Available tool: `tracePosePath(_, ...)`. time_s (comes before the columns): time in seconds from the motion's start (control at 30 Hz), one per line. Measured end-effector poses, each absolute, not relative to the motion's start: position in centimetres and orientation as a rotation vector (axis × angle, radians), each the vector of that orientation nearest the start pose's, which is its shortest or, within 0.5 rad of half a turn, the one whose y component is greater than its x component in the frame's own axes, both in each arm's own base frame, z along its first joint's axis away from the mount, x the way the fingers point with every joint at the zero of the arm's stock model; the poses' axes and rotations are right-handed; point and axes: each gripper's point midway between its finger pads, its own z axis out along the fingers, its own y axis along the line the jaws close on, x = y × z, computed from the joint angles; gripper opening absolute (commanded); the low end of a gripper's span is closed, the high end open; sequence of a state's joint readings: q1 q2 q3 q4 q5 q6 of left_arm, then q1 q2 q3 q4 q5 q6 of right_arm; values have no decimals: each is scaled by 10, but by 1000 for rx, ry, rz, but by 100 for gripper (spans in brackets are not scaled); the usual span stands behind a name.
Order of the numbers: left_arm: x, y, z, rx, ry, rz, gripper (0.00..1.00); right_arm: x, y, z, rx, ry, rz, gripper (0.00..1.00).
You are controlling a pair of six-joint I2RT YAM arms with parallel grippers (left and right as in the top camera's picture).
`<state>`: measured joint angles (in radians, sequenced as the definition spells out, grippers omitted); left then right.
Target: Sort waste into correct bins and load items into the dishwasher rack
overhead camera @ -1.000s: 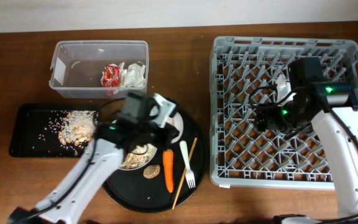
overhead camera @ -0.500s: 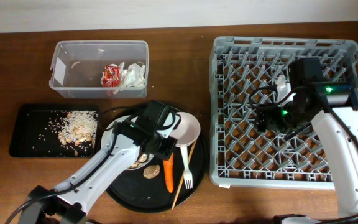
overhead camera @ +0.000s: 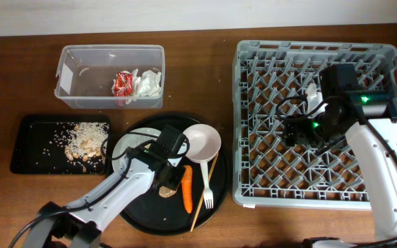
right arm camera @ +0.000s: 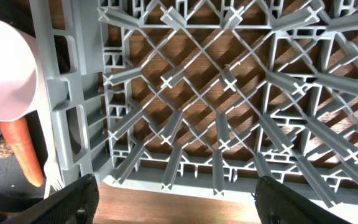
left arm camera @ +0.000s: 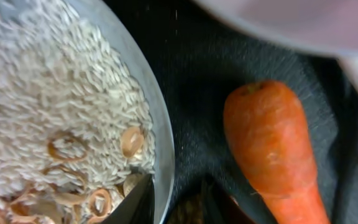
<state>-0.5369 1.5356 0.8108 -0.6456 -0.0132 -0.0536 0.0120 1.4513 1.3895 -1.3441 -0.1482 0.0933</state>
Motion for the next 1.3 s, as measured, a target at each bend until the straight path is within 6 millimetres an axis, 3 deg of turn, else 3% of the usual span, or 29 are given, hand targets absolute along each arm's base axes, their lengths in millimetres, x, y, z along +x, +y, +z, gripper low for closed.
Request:
tracePosePath(0.17,238,-133,10,700,2877,-15,24,277,29,180,102,2973,234,84)
tracePosePath(0.27,239,-130,10,674,2879,8,9,277,29,180,102,2974,234,84)
tracePosePath(0.37,240,-131,10,672,2873,5,2,277,29,180,103,2974,234,84)
tracePosePath(0.67,242,-131,11,670,2867,8,1,277,29,180,102,2974,234,84)
tracePosePath(0.83,242,-131,35,683,2913,39,1,276,29,179,102,2977,234,84)
tracePosePath(1.1,267,-138,91,663,2869,73,1,276,29,179,103,2978,234,84)
tracePosePath(1.3,270,-136,94,659,2862,97,1,276,29,179,103,2977,234,84)
